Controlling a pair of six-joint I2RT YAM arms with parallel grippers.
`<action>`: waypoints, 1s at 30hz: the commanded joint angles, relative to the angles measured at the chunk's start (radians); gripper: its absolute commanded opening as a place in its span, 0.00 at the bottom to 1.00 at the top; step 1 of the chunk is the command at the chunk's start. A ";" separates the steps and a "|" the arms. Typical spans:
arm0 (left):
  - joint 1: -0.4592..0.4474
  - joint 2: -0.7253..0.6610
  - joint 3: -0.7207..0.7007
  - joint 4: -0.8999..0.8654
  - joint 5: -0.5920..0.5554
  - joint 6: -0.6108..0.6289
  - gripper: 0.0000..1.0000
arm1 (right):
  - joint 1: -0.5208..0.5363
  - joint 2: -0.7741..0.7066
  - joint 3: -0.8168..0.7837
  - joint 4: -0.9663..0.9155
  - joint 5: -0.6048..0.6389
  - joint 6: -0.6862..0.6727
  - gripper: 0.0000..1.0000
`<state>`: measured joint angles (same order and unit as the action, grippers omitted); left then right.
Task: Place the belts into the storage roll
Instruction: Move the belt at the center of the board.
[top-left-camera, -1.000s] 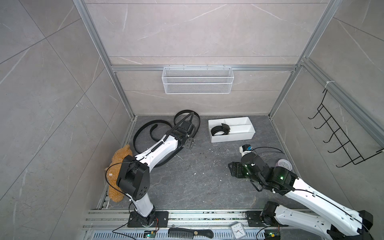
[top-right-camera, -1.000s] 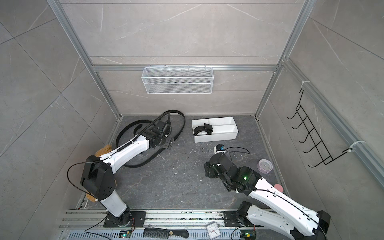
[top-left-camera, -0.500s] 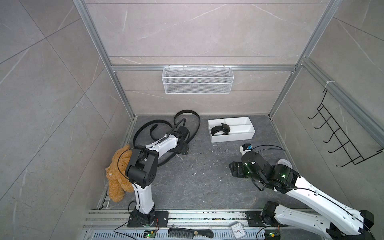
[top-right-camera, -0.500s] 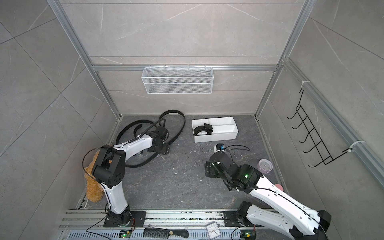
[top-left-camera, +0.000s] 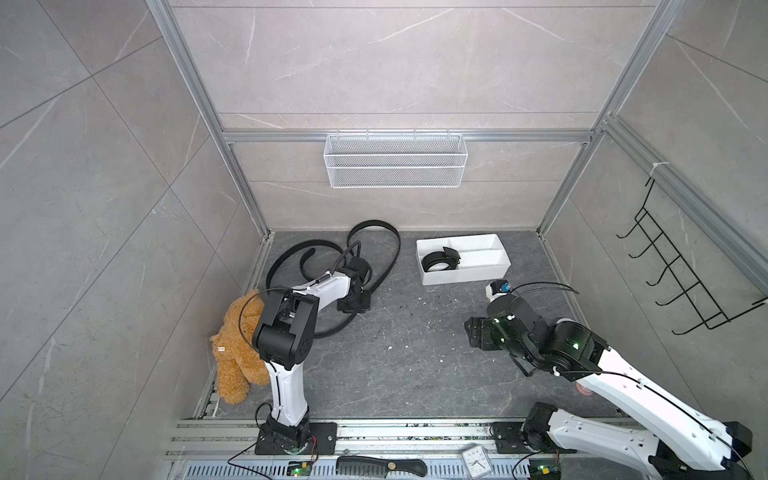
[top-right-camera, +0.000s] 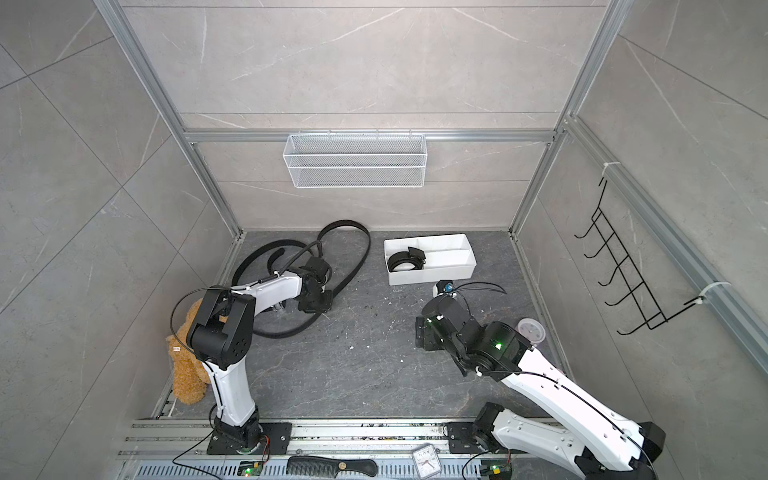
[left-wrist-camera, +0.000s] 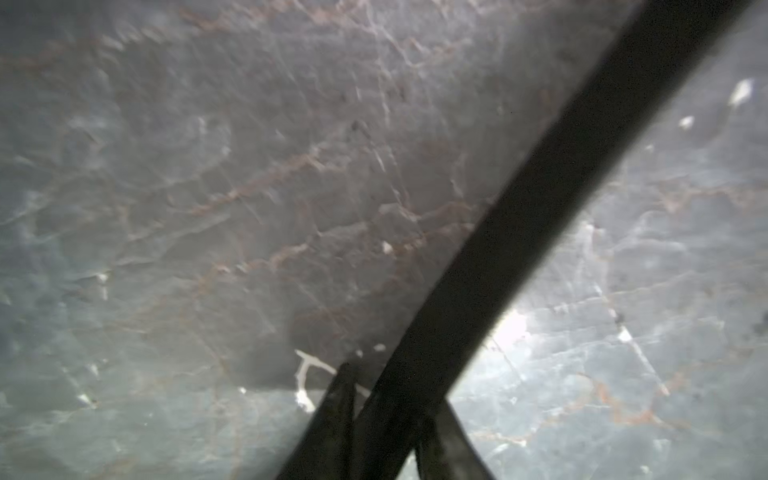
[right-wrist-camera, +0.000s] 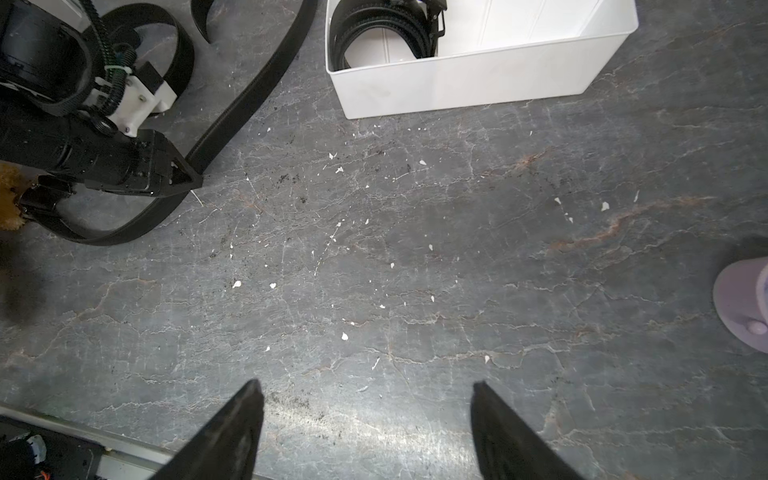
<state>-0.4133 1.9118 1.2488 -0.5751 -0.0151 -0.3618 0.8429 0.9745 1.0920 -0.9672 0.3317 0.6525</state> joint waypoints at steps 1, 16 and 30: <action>-0.065 -0.053 -0.073 -0.019 0.082 -0.070 0.14 | -0.007 0.029 0.006 0.031 -0.019 -0.032 0.79; -0.440 -0.182 -0.195 0.082 0.119 -0.421 0.02 | -0.026 0.202 -0.025 0.191 -0.145 -0.060 0.79; -0.558 -0.268 -0.239 0.041 0.129 -0.468 0.53 | -0.151 0.259 -0.028 0.215 -0.233 -0.113 0.79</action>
<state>-0.9733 1.7081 1.0031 -0.5125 0.0914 -0.7956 0.7006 1.2095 1.0641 -0.7830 0.1425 0.5594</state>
